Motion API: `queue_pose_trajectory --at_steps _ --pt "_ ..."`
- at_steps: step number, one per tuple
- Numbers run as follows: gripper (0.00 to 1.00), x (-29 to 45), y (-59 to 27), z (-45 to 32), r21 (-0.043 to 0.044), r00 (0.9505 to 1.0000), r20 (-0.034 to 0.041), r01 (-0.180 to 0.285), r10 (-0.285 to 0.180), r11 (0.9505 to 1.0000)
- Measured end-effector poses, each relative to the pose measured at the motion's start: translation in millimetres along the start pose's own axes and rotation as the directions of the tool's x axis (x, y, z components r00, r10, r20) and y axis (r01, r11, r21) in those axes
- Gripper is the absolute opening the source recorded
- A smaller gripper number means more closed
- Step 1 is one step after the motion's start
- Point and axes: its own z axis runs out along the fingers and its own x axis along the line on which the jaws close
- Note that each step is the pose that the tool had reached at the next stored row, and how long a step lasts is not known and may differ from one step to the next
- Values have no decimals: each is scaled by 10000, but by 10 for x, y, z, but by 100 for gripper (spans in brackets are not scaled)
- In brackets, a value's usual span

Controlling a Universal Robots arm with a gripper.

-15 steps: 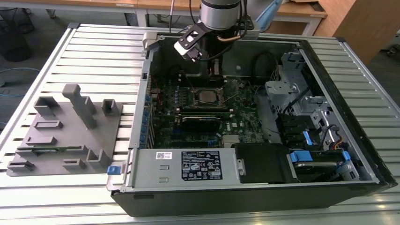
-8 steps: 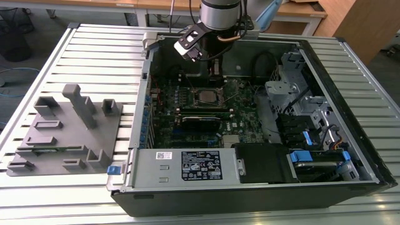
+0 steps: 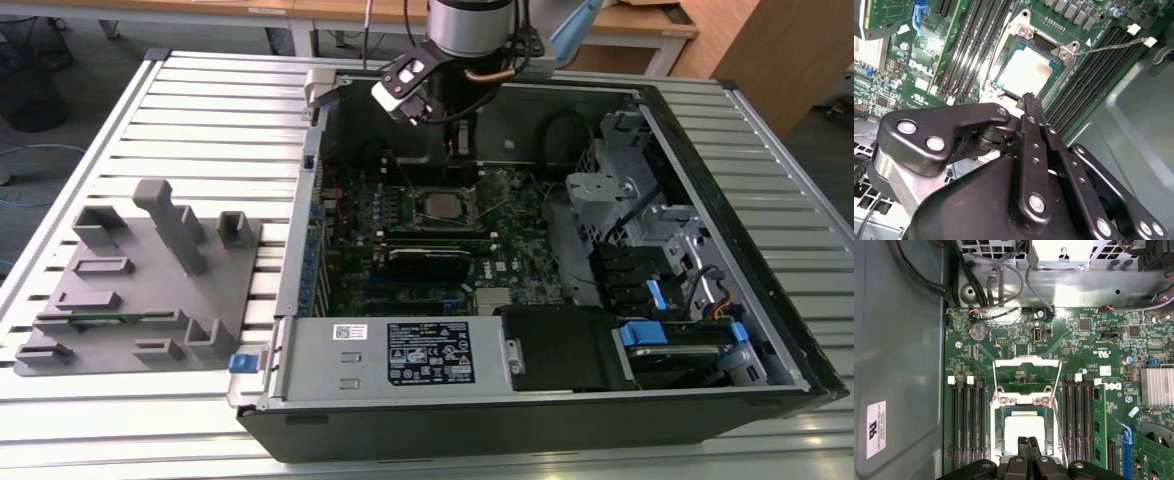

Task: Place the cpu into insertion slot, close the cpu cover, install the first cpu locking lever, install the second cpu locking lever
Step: 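Close the cpu cover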

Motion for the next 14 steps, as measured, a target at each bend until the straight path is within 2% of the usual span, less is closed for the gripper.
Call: queue_pose_trajectory --at_steps 4,14 --pt "10 -1 2 -39 0 10000 0 0 0 10000" --pt "10 0 23 -43 2 10000 1 0 0 10000"
